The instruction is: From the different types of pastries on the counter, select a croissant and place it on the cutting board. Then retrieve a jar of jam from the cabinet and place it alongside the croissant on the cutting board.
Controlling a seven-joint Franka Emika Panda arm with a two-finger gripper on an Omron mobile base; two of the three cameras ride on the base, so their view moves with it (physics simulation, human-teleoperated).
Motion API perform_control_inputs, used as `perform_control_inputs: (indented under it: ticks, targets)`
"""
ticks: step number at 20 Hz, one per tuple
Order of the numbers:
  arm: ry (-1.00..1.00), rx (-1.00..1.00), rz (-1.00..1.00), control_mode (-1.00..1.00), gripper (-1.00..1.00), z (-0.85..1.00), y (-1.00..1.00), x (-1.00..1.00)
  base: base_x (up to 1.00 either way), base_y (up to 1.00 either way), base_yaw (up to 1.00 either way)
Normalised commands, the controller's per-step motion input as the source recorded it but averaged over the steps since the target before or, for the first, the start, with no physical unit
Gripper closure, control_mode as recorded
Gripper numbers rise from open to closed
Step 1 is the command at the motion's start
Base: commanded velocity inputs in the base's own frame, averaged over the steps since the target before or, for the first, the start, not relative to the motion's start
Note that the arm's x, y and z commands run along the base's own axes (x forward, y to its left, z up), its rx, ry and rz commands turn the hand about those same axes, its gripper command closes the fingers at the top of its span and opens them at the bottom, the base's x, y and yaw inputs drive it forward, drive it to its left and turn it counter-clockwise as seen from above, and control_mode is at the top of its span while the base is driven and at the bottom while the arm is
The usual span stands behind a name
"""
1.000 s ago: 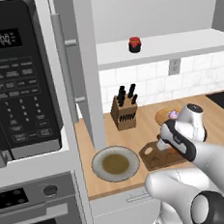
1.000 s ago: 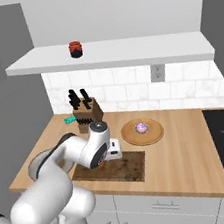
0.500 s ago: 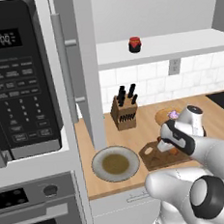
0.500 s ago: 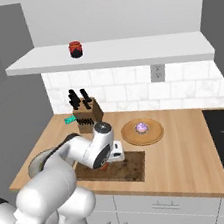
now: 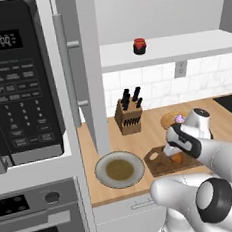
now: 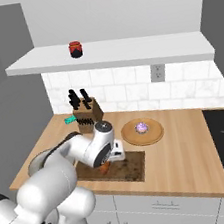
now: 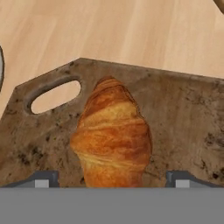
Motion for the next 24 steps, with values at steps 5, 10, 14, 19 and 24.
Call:
perform_control_inputs:
  ticks: [5,10,14,19,24]
  targets:
    - [-0.17,0.00,-0.02,-1.00,-1.00,0.89,-0.03,-0.01,0.00,0.00,0.00]
    - [-0.22,0.00,-0.01,-1.00,-1.00,0.79,0.00,-0.23,0.00,0.00,0.00]
    - [-0.21,0.00,0.00,-1.00,-1.00,0.59,0.01,-0.41,0.00,0.00,0.00]
    - [-0.20,0.00,0.00,-1.00,-1.00,0.40,0.23,-0.45,0.00,0.00,0.00]
    - [-0.24,0.00,0.00,-1.00,-1.00,0.51,0.30,-0.39,0.00,0.00,0.00]
